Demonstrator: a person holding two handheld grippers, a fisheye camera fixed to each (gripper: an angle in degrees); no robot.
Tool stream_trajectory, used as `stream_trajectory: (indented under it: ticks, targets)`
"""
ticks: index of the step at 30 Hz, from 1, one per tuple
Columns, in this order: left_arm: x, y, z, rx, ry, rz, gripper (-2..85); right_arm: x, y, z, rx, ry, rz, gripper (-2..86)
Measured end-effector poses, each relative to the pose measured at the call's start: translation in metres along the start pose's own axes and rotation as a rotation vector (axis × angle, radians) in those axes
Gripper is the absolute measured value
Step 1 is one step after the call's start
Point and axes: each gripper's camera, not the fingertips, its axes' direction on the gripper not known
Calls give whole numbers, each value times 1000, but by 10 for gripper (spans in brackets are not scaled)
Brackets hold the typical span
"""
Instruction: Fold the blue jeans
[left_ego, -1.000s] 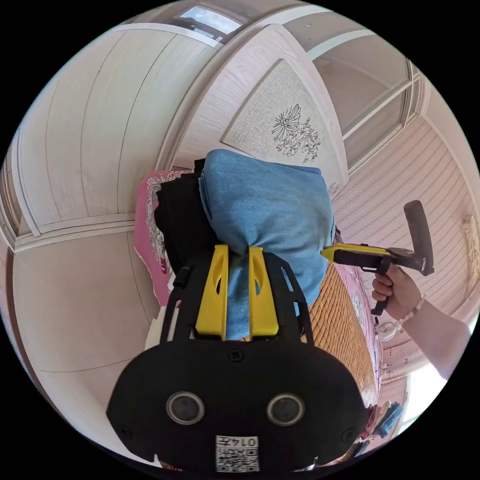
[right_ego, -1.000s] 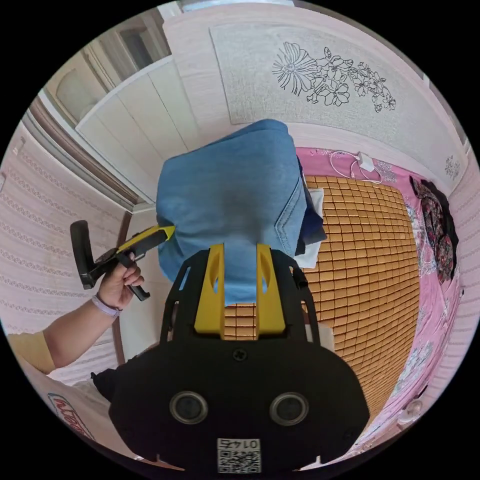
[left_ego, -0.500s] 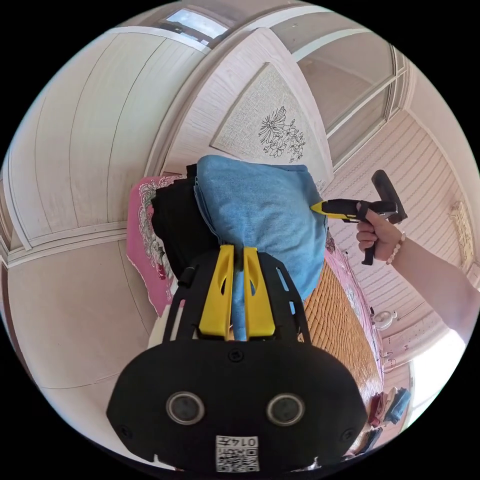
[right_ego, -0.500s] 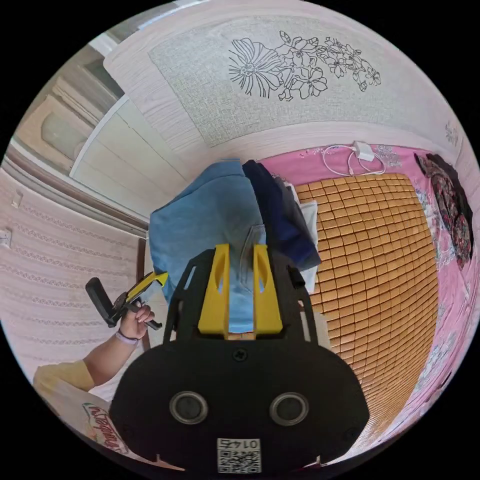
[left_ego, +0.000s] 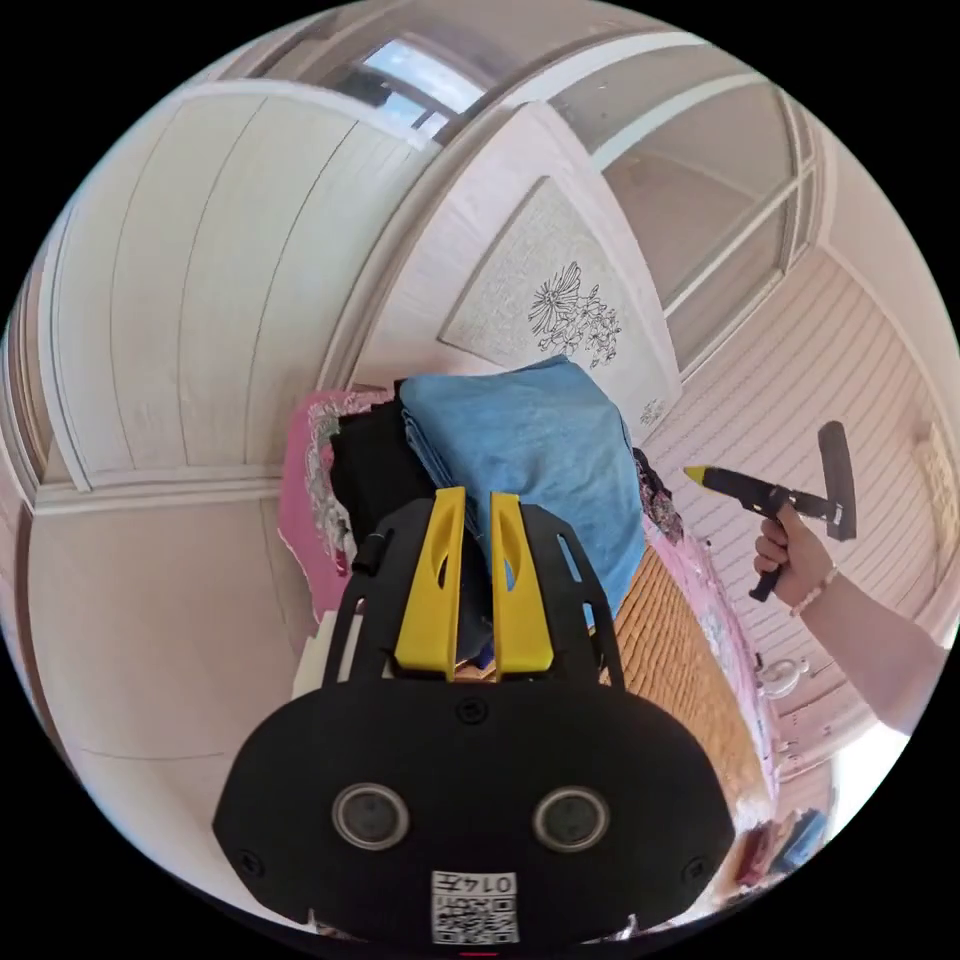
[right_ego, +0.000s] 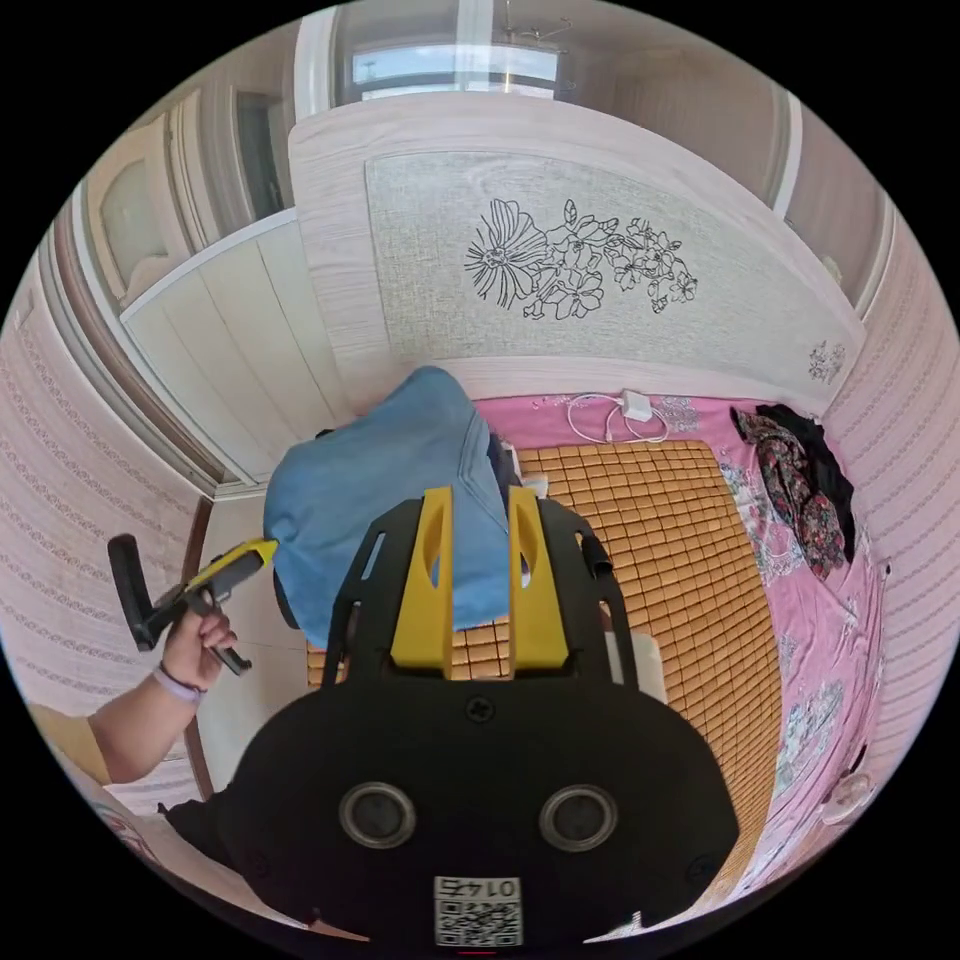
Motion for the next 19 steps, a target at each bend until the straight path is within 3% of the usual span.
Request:
stream_trajectory:
  ticks: [5,11,15,19]
  targets:
    - [21,82,-82,80,-5,244,10,29,226,-42,-138,-58,140,81]
    - [62,211,-136,-167,169,418,-8,-16,597,-159,-392,123,815,72]
    - [142,279,-144,-262,434,619,6,-107,792,-247,-359,275,1262,72]
    - [251,341,-147,-363,808,855,46,-174,907,-290,-217,383,1482,77]
